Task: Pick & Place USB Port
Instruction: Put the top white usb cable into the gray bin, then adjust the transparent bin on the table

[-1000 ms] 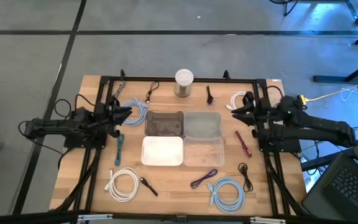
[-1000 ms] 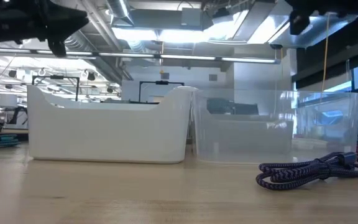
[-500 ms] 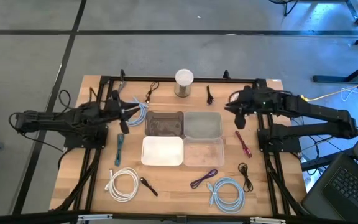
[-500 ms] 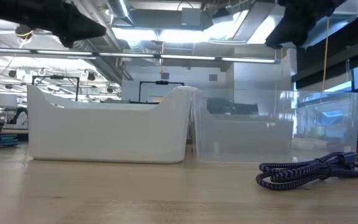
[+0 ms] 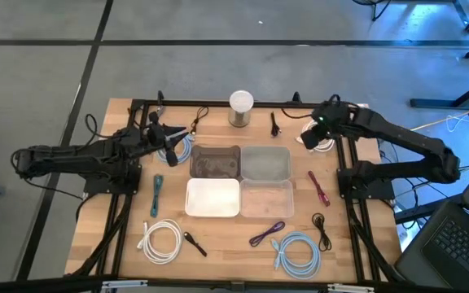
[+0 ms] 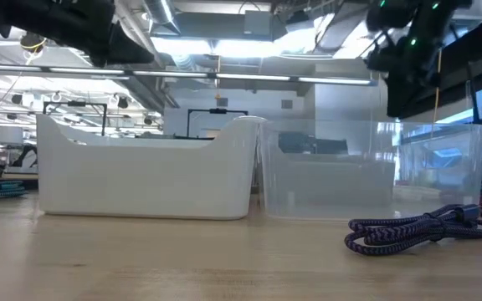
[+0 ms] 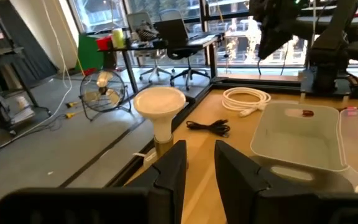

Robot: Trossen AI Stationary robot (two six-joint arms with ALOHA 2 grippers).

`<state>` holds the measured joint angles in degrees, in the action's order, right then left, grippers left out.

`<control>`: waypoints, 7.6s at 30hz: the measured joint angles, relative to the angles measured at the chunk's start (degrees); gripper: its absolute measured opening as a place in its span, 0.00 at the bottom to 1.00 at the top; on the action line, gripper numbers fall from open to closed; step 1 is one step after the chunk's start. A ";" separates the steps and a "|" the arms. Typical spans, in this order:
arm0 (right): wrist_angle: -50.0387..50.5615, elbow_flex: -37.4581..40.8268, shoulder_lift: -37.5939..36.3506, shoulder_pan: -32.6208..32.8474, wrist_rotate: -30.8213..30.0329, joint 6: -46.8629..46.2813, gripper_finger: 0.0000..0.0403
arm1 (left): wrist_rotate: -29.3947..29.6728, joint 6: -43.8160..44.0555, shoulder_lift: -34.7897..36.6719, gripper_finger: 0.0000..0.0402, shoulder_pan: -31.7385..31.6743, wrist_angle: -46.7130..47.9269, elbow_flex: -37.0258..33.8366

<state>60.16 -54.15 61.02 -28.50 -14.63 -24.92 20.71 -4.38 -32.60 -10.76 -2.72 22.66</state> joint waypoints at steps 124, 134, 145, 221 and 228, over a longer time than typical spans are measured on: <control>-18.97 -9.14 11.63 24.68 10.15 10.32 0.15 | -5.22 8.11 0.00 0.19 0.04 2.95 0.02; -18.54 -12.05 23.62 32.46 -7.16 9.61 0.15 | -5.49 8.13 0.00 0.19 0.04 2.95 0.02; -17.07 -12.09 30.99 36.13 -7.28 0.01 0.15 | -5.46 8.11 0.00 0.19 0.04 2.95 0.02; -3.68 -24.43 38.66 48.68 3.76 -7.74 0.02 | -6.91 4.30 -0.20 0.19 0.04 3.02 0.02; -11.81 -17.62 38.81 48.62 4.37 -10.84 0.01 | -7.38 4.55 -0.20 0.19 0.04 3.02 0.02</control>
<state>48.35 -71.78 99.83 20.12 -10.26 -35.77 13.33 0.16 -32.80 -10.72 0.30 22.68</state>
